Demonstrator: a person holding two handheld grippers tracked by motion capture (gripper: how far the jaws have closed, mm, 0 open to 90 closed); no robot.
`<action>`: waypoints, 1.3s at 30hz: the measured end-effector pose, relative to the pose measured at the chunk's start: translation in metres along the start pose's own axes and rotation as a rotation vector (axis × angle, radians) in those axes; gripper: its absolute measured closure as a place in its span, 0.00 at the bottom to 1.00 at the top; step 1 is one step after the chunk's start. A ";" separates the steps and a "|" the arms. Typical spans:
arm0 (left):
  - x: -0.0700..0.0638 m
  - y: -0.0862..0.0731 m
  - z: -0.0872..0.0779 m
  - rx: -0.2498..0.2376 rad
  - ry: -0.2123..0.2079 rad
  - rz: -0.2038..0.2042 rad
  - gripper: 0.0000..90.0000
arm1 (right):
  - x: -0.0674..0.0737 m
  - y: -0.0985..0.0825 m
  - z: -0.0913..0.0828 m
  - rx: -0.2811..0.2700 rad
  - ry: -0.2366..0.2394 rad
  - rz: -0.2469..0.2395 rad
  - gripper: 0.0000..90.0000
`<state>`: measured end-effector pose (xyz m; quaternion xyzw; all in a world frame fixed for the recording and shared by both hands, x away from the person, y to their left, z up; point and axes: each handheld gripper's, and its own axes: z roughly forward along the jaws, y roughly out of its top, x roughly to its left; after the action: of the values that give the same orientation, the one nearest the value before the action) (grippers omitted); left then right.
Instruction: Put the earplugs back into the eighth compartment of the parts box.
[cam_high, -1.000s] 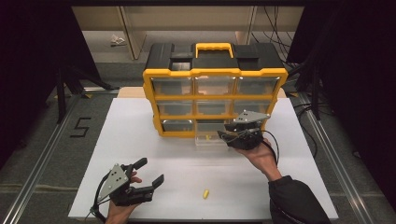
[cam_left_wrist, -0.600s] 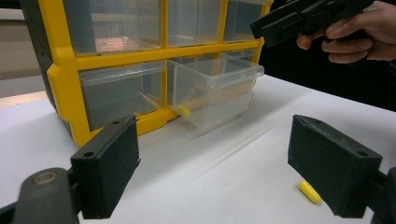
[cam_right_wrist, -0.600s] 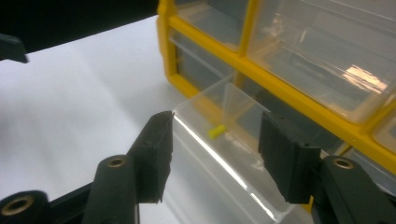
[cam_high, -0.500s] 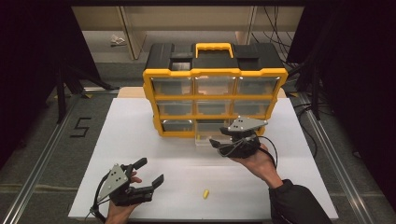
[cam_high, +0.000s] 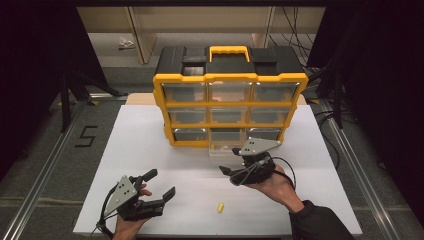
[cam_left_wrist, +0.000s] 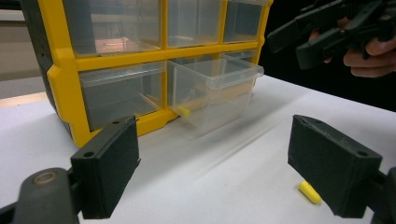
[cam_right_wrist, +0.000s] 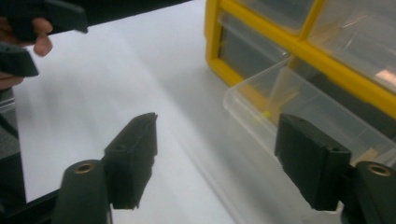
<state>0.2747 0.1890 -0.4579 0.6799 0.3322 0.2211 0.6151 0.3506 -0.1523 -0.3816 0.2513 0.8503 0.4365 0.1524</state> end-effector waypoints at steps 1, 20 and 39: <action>0.000 0.000 0.000 -0.001 0.000 -0.001 0.18 | 0.001 -0.001 0.001 0.006 0.006 -0.004 0.31; 0.000 0.000 0.000 -0.002 -0.003 0.001 0.18 | 0.023 -0.017 0.018 0.088 0.074 -0.032 0.24; 0.000 0.000 0.000 -0.004 -0.002 0.001 0.18 | 0.033 -0.034 0.033 0.176 0.108 -0.027 0.25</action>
<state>0.2744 0.1889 -0.4575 0.6792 0.3307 0.2213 0.6167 0.3291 -0.1288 -0.4296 0.2283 0.8956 0.3711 0.0899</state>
